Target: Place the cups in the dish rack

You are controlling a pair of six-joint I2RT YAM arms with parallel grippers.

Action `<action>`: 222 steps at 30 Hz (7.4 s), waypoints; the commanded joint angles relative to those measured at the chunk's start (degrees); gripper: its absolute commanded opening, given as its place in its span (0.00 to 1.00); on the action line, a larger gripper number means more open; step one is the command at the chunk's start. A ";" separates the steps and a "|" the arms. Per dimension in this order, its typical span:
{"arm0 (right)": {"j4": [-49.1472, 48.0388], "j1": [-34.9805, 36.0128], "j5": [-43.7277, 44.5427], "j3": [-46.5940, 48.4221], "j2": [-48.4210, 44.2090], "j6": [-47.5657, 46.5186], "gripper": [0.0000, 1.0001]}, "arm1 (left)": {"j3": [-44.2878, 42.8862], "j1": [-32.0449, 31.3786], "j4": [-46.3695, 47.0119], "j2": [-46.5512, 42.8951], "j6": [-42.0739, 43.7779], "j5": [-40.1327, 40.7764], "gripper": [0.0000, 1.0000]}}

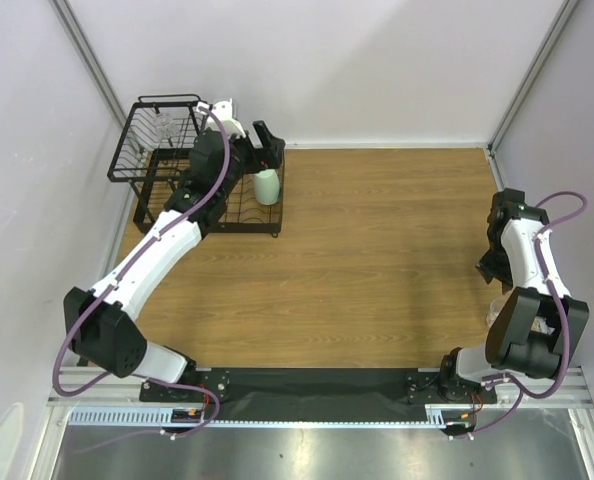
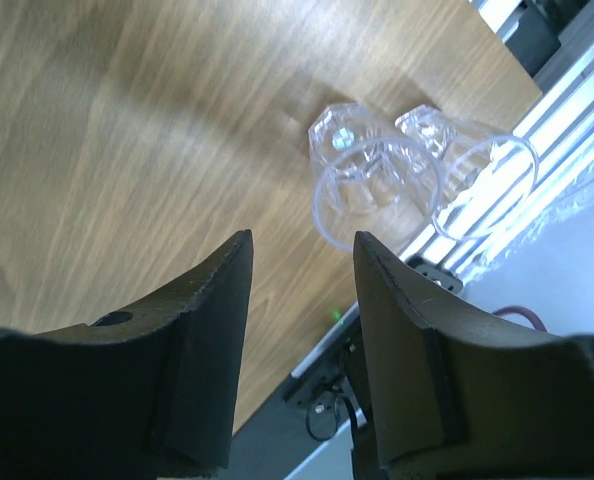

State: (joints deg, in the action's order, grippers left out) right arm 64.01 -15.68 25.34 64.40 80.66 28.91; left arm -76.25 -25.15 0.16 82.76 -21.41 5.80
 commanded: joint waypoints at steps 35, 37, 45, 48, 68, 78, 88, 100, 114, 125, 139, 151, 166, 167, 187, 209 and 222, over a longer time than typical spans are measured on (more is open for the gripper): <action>-7.58 -3.65 0.06 -8.15 5.73 4.84 0.33 | 2.42 -0.61 0.28 -4.71 3.21 2.37 0.94; -8.02 -3.65 -0.20 -8.33 6.00 4.76 0.32 | 2.59 -0.61 -1.20 -4.89 3.22 2.46 0.94; -9.25 -3.65 -2.84 -8.86 7.40 4.67 0.16 | 3.21 -0.61 -1.75 -5.77 2.34 3.33 0.94; -9.43 -3.65 -4.42 -8.42 7.32 4.49 0.02 | 3.04 -0.61 -1.83 -6.03 2.07 3.51 0.94; -16.54 1.44 -59.86 11.97 5.38 3.34 0.00 | 2.77 2.64 -4.47 -8.05 -17.23 -2.19 0.99; -38.68 9.96 -80.88 19.00 4.94 23.55 0.08 | 9.53 2.21 20.02 -5.33 -31.48 -28.47 1.00; -60.39 14.71 -82.83 29.99 7.22 45.87 0.00 | 6.46 -4.56 27.25 -2.60 -47.75 -22.43 1.00; -91.24 25.61 -79.31 24.10 9.51 70.40 0.00 | 11.21 -11.59 41.58 -4.10 -47.68 -12.57 1.00; -96.00 31.59 -80.45 20.41 8.90 73.93 0.00 | 13.05 -13.09 44.05 -6.47 -41.26 -7.04 1.00; -98.28 32.29 -80.98 18.57 8.46 75.86 0.00 | 13.06 -13.61 48.08 -5.24 -40.38 -5.98 0.92; -100.75 33.26 -81.24 18.57 9.42 77.62 0.00 | 12.71 -13.61 50.02 -3.93 -40.99 -4.40 0.97; -100.48 33.88 -81.24 18.30 9.78 77.53 0.00 | 13.31 -13.61 51.43 -3.48 -42.40 -4.05 0.61; -58.31 29.05 -84.58 29.27 7.32 46.92 1.00 | 7.97 -8.79 30.63 -8.75 -25.22 -8.18 0.00; -54.03 27.13 -84.41 31.73 6.71 43.20 1.00 | 7.00 -8.17 24.94 -9.02 -22.65 -7.39 0.00; -25.51 16.47 -85.11 38.17 6.96 24.27 1.00 | -7.34 14.85 -0.34 -1.82 15.70 19.15 0.00; -25.34 16.03 -84.67 37.99 7.93 23.56 1.00 | -17.70 24.97 -8.95 11.81 3.84 28.30 0.00; -25.07 16.12 -84.67 37.55 7.84 23.22 1.00 | -20.95 24.97 -17.38 14.70 -2.31 30.15 0.00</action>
State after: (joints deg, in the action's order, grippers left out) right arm 39.18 0.62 -57.95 100.66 88.95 52.82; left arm -92.51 -0.56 -14.35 96.25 -20.64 34.30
